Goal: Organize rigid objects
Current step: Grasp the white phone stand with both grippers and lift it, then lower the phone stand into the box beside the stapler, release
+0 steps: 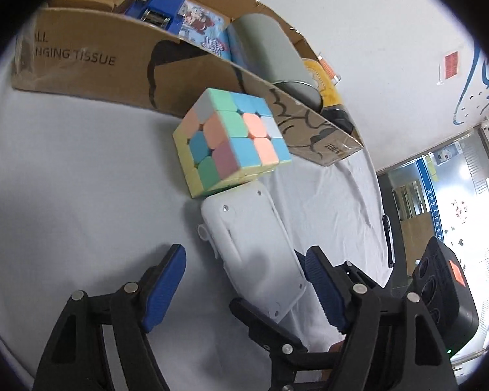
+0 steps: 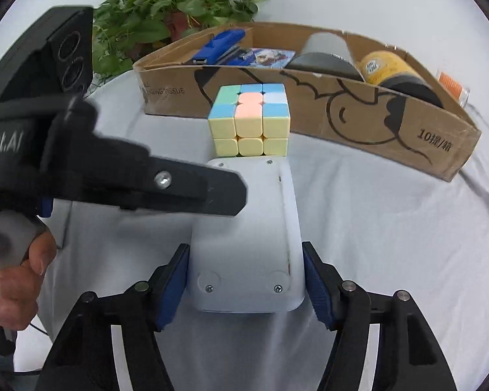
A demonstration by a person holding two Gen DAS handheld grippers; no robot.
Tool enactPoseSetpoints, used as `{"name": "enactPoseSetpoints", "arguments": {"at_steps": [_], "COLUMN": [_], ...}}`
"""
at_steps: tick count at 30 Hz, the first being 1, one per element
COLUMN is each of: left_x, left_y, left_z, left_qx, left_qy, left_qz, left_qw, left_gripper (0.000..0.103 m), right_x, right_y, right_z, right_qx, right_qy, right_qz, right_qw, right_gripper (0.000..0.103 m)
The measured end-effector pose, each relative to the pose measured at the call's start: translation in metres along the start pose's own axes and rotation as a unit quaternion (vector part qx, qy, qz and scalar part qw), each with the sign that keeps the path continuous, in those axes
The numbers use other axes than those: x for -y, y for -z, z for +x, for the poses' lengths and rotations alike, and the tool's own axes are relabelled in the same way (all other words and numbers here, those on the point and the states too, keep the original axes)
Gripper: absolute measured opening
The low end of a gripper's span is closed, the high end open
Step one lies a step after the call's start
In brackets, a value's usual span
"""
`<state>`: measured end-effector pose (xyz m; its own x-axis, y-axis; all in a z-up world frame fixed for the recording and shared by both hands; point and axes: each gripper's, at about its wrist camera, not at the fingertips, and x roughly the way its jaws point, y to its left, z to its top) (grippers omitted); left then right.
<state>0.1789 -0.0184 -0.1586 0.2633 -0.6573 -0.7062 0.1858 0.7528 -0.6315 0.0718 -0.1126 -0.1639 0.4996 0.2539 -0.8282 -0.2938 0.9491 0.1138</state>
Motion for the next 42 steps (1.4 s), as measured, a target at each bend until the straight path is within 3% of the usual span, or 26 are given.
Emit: {"name": "enactPoseSetpoints", "arguments": {"at_steps": [3, 5, 6, 8, 10, 12, 17, 20, 24, 27, 28, 30, 32, 34, 35, 38, 42], "left_x": [0.005, 0.021, 0.029, 0.052, 0.075, 0.092, 0.096, 0.08, 0.064, 0.054, 0.052, 0.048, 0.044, 0.044, 0.044, 0.042, 0.046], "left_y": [0.01, 0.019, 0.022, 0.025, 0.023, 0.019, 0.014, 0.017, 0.019, 0.016, 0.015, 0.011, 0.009, 0.009, 0.01, 0.01, -0.004], "left_z": [0.006, 0.003, 0.002, -0.002, -0.003, 0.003, 0.026, 0.038, 0.043, 0.044, 0.046, 0.049, 0.051, 0.048, 0.046, 0.032, -0.009], "left_qx": [-0.027, -0.032, -0.031, -0.033, -0.031, -0.034, -0.04, -0.06, -0.057, -0.045, -0.044, -0.042, -0.042, -0.045, -0.047, -0.03, 0.015], "left_qy": [0.014, 0.001, -0.002, 0.025, 0.044, 0.066, 0.028, 0.011, 0.011, 0.015, 0.018, 0.03, 0.039, 0.037, 0.032, 0.032, 0.041], "left_qz": [-0.01, 0.008, 0.013, 0.027, 0.051, 0.063, 0.074, 0.056, 0.026, 0.011, 0.008, 0.003, -0.007, -0.002, 0.004, 0.008, 0.029], "left_qw": [0.9995, 0.9995, 0.9994, 0.9988, 0.9972, 0.9953, 0.9961, 0.9966, 0.998, 0.9988, 0.9988, 0.9987, 0.9983, 0.9983, 0.9984, 0.999, 0.9986], "left_gripper": [0.042, 0.041, 0.041, 0.044, 0.045, 0.048, 0.049, 0.049, 0.049, 0.049, 0.049, 0.048, 0.046, 0.043, 0.035, 0.033, 0.032], "right_x": [0.014, 0.034, 0.045, 0.069, 0.086, 0.102, 0.124, 0.113, 0.1, 0.09, 0.089, 0.08, 0.079, 0.079, 0.079, 0.071, 0.045], "right_y": [0.006, 0.01, 0.013, 0.021, 0.026, 0.031, 0.044, 0.046, 0.027, 0.018, 0.017, 0.018, 0.015, 0.015, 0.016, 0.013, -0.011], "right_z": [-0.005, -0.006, -0.007, -0.013, -0.027, -0.049, -0.084, -0.078, -0.05, -0.021, -0.015, -0.01, -0.01, -0.015, -0.018, -0.02, -0.039], "right_qx": [-0.001, -0.015, -0.018, -0.017, 0.004, 0.022, 0.047, 0.041, 0.03, 0.003, -0.001, 0.005, -0.005, -0.009, -0.012, -0.019, 0.022], "right_qy": [-0.075, -0.153, -0.176, -0.203, -0.191, -0.14, -0.06, -0.035, 0.021, 0.017, 0.02, 0.042, 0.041, 0.007, -0.024, -0.046, -0.038], "right_qz": [0.06, 0.127, 0.153, 0.191, 0.204, 0.196, 0.163, 0.099, 0.035, 0.028, 0.021, 0.0, 0.025, 0.064, 0.095, 0.139, 0.126], "right_qw": [0.995, 0.98, 0.972, 0.96, 0.96, 0.97, 0.984, 0.994, 0.999, 0.999, 1.0, 0.999, 0.999, 0.998, 0.995, 0.989, 0.991], "right_gripper": [0.064, 0.064, 0.064, 0.067, 0.086, 0.087, 0.087, 0.087, 0.084, 0.078, 0.072, 0.065, 0.065, 0.064, 0.064, 0.063, 0.063]}}
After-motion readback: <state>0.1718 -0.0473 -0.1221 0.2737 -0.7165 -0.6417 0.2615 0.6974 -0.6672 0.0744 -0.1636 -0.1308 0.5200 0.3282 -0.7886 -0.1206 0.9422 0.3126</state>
